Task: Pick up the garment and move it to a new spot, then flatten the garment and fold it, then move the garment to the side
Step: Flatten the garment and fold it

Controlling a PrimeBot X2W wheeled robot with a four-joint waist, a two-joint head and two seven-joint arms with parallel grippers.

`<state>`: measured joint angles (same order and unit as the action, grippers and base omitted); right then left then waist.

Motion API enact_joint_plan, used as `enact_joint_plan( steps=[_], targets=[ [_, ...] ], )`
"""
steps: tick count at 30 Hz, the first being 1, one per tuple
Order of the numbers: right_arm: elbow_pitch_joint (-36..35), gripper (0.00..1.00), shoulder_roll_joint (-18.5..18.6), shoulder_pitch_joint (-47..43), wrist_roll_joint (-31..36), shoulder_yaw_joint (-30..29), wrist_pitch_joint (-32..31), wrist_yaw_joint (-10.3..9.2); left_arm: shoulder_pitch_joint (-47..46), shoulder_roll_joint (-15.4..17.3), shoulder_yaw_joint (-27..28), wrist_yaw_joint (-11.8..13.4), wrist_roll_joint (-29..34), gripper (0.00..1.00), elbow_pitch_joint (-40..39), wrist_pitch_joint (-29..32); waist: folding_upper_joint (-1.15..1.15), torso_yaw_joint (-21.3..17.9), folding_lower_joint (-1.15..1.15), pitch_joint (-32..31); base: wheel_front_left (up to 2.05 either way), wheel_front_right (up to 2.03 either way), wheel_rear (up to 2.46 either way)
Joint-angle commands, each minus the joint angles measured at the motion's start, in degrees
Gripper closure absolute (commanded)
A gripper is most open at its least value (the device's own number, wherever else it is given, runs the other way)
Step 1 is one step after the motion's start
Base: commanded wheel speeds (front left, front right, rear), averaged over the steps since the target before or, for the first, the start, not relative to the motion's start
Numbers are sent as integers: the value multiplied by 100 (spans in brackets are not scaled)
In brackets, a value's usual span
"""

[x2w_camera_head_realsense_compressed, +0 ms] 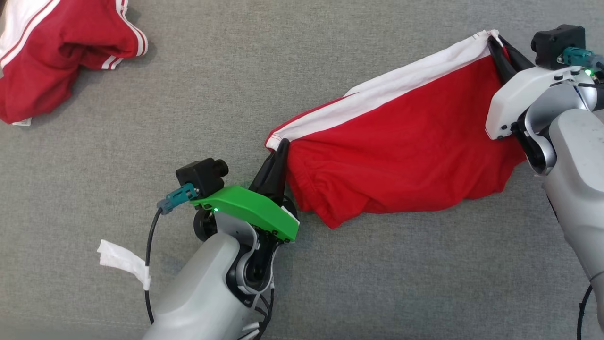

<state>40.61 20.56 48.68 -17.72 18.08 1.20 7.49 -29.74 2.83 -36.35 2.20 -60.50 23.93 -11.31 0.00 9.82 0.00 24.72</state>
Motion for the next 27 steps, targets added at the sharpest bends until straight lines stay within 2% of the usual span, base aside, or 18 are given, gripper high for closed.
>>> enact_joint_plan(
  steps=[1, 9, 10, 11, 12, 15, 19, 24, 27],
  targets=[
    [133, 100, 24, 140, -63, 66, 71, 1, -122, 16, -55, 33, -80, 100, 19, -53, 0, 82, 0, 49, 0, 0, 0],
    [961, 98, -18, 666, -213, 377, 381, 1, -338, 16, -457, 203, -74, 100, 120, -126, 0, 108, 0, 7, 0, 0, 0],
    [1070, 65, -45, 720, -251, 364, 452, 1, -360, 15, -492, 241, -11, 66, 116, -154, 0, 110, 0, -5, 0, 0, 0],
    [1137, 39, -72, 752, -267, 367, 532, 1, -374, 29, -525, 255, 55, 51, 104, -168, 0, 113, 0, -17, 0, 0, 0],
    [1226, 0, -91, 793, -273, 388, 629, 1, -368, 64, -566, 287, 147, 0, 82, -192, 0, 117, 0, -41, 0, 0, 0],
    [1444, 0, -118, 831, -302, 485, 789, 1, -279, 219, -734, 270, 464, 0, -51, -256, 0, 115, 0, -129, 0, 0, 0],
    [1676, 0, -99, 869, -393, 633, 927, 1, 29, 477, -827, 450, 865, 0, -336, -342, 0, 100, 0, -286, 0, 0, 0],
    [1849, 0, -46, 861, -564, 814, 1012, 1, 515, 834, -622, 725, 1159, 0, -972, -386, 0, 73, 0, -510, 0, 0, 0],
    [1915, 0, 36, 734, -712, 986, 860, 1, 759, 1057, -484, 905, 1435, 0, -1375, -389, 0, 71, 0, -687, 0, 0, 0]
  ],
)
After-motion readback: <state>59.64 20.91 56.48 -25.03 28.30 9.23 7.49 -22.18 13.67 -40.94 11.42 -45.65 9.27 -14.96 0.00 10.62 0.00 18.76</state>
